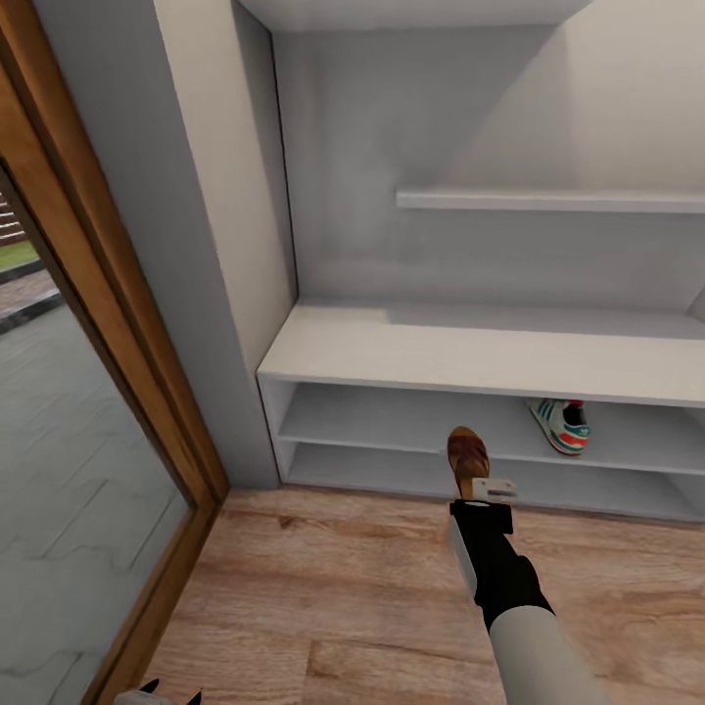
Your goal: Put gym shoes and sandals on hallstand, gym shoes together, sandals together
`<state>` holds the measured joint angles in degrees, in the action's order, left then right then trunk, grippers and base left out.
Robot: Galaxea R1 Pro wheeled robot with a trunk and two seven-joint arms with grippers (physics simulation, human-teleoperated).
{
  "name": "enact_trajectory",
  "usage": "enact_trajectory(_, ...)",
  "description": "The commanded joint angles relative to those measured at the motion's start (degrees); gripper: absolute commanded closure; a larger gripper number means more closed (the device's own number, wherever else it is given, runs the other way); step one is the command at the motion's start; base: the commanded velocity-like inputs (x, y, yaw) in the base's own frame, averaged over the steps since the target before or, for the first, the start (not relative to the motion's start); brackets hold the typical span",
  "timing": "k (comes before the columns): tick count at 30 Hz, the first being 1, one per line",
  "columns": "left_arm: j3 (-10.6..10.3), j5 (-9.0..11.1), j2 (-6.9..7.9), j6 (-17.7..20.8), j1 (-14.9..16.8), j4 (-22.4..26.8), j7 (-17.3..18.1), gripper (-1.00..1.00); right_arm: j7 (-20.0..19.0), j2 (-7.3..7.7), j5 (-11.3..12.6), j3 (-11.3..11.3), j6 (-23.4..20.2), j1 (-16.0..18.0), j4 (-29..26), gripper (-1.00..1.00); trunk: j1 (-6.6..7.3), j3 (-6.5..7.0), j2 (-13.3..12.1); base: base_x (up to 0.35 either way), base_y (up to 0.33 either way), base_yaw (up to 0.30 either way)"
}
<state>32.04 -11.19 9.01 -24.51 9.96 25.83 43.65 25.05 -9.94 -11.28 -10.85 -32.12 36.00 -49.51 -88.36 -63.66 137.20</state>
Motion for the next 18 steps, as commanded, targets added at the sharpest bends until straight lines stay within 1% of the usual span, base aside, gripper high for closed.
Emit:
enact_trajectory(1,0.5,-0.6,-0.04,-0.3,0.1,0.0,0.3,-1.0,-0.1,-0.06,-0.5,-0.1,-0.4,0.0,-0.1,1.0,-0.02,-0.05,0.0,0.298,-0.092,0.0)
enact_trajectory(8,0.5,-0.5,-0.05,-0.3,0.1,0.0,0.3,-1.0,-0.2,-0.06,-0.6,-0.1,-0.4,0.0,-0.1,1.0,-0.02,-0.05,0.0,0.268,-0.138,0.0)
enact_trajectory(15,0.5,-0.4,0.03,-0.3,0.1,0.0,0.3,-1.0,-0.2,-0.06,-0.5,-0.1,-0.4,0.0,-0.1,1.0,-0.02,-0.05,0.0,0.04,-0.013,0.0)
enact_trajectory(18,0.5,-0.5,0.0,-0.3,0.1,0.0,0.3,-1.0,-0.2,-0.06,-0.5,-0.1,-0.4,0.0,-0.1,1.0,-0.02,-0.05,0.0,0.212,-0.001,0.0)
